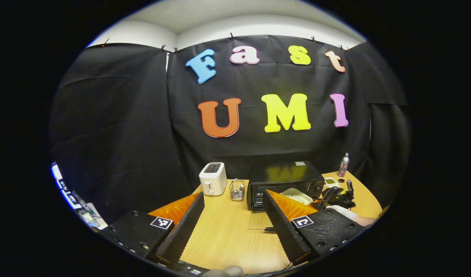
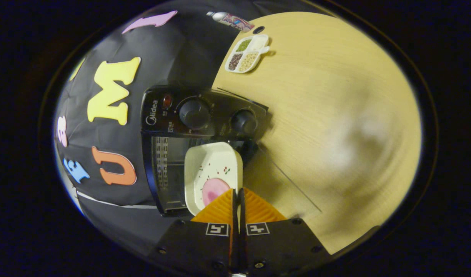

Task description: Open the electric oven with the left hand, put the food in, and close the electric oven.

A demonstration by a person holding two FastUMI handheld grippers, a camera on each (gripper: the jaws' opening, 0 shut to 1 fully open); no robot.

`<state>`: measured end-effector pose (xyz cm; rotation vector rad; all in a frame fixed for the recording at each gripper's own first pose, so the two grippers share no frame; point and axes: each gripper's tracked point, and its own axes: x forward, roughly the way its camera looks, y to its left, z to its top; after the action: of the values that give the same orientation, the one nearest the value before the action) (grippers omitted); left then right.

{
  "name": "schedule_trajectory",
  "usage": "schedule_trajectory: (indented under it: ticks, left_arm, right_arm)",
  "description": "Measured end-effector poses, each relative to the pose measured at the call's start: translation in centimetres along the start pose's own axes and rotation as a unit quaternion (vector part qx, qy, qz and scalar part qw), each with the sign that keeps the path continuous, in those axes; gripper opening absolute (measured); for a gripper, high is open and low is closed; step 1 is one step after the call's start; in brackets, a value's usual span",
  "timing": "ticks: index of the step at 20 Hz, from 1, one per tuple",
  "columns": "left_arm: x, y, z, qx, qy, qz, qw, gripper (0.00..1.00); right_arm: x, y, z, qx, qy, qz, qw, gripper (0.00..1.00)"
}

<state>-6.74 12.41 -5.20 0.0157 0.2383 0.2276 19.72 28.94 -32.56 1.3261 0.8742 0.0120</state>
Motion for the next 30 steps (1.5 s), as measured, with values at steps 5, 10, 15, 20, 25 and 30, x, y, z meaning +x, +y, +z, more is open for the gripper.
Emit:
schedule_trajectory:
  ticks: [5,10,15,20,25,30]
  left_arm:
    - [1.2,1.1,-0.2,-0.005,0.009,0.016,1.0,0.96]
    - [2.4,2.3,-1.1,-0.012,0.024,0.033,0.999,0.97]
    - [3.8,2.3,-1.2,-0.023,0.029,0.029,0.999,0.97]
    - [4.8,1.6,-0.9,-0.023,0.014,0.016,1.0,0.97]
    - [5.3,-0.2,-1.3,-0.01,0.007,-0.013,1.0,0.97]
    - [5.4,-2.5,-0.8,-0.009,-0.012,-0.051,0.999,0.96]
  right_arm:
    - [3.9,2.3,0.6,-0.002,-0.029,0.01,1.0,0.04]
    - [5.4,5.8,1.6,-0.029,-0.045,0.084,0.995,0.09]
    - [5.4,6.0,1.6,-0.054,-0.033,0.082,0.995,0.41]
    - [3.0,5.0,1.9,-0.105,-0.028,0.061,0.992,0.81]
    - [-1.0,3.8,3.2,-0.216,-0.057,0.018,0.975,0.91]
    - [-6.6,4.6,4.6,-0.347,-0.103,0.009,0.932,0.94]
